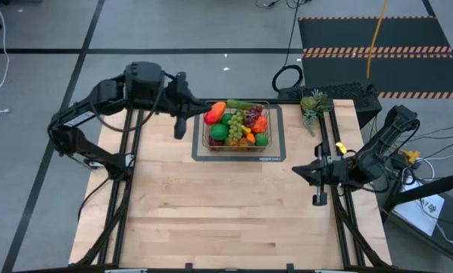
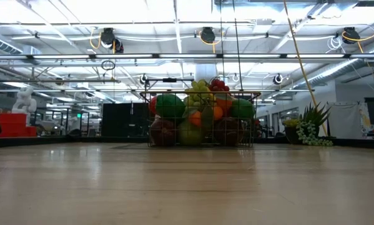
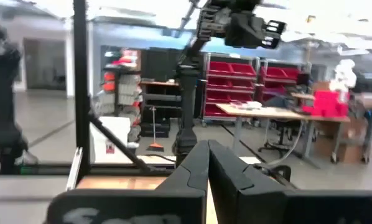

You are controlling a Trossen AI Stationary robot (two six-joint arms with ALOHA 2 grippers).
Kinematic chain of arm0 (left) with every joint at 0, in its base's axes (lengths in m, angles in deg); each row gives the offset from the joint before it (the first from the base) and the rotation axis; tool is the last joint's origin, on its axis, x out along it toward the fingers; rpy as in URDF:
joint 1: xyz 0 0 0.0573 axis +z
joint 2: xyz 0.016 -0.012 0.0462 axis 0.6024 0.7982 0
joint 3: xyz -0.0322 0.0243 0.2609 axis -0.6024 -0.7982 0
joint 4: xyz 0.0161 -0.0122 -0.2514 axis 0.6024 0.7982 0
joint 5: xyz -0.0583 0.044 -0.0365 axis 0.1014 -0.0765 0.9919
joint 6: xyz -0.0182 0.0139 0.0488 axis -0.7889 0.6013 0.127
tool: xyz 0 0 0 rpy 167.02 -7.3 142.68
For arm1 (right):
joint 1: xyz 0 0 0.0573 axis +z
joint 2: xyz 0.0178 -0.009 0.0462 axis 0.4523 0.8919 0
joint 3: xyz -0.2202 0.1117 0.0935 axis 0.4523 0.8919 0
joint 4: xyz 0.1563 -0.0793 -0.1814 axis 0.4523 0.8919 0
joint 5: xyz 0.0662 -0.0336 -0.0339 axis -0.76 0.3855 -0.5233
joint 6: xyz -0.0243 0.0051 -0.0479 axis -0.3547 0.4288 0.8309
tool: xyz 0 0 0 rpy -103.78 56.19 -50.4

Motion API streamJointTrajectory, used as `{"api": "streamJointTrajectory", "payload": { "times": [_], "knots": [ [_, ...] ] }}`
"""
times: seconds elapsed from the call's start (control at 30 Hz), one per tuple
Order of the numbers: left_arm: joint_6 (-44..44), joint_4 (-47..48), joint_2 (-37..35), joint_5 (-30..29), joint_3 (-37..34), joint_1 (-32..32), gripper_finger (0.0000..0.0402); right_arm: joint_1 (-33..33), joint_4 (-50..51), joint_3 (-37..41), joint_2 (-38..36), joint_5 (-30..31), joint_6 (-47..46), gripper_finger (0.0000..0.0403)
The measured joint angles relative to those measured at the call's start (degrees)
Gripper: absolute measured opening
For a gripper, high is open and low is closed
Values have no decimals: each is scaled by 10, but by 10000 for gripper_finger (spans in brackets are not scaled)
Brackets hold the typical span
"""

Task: Build produce basket
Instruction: Return to Home Position

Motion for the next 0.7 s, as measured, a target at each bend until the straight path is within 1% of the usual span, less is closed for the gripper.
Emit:
{"api": "streamJointTrajectory", "payload": {
  "times": [0.1,0.2,0.33,0.4,0.5,0.63,0.7],
  "knots": [
    [-34,15,-2,0,0,-20,3,1,8,0,0,-15,42,0],
    [-81,83,2,-4,0,-39,7,2,15,0,-8,-26,75,0],
    [-205,152,16,-7,-1,-67,19,1,52,0,-32,-30,103,0],
    [-240,162,20,-28,-1,-98,18,1,95,0,-51,-53,107,0],
    [-259,155,20,-95,-1,-160,6,1,162,0,-82,-95,94,0],
    [-293,121,20,-231,-12,-240,7,2,213,0,-120,-148,80,0],
    [-303,100,20,-286,-21,-272,10,2,224,0,-132,-172,78,0]
  ]
}}
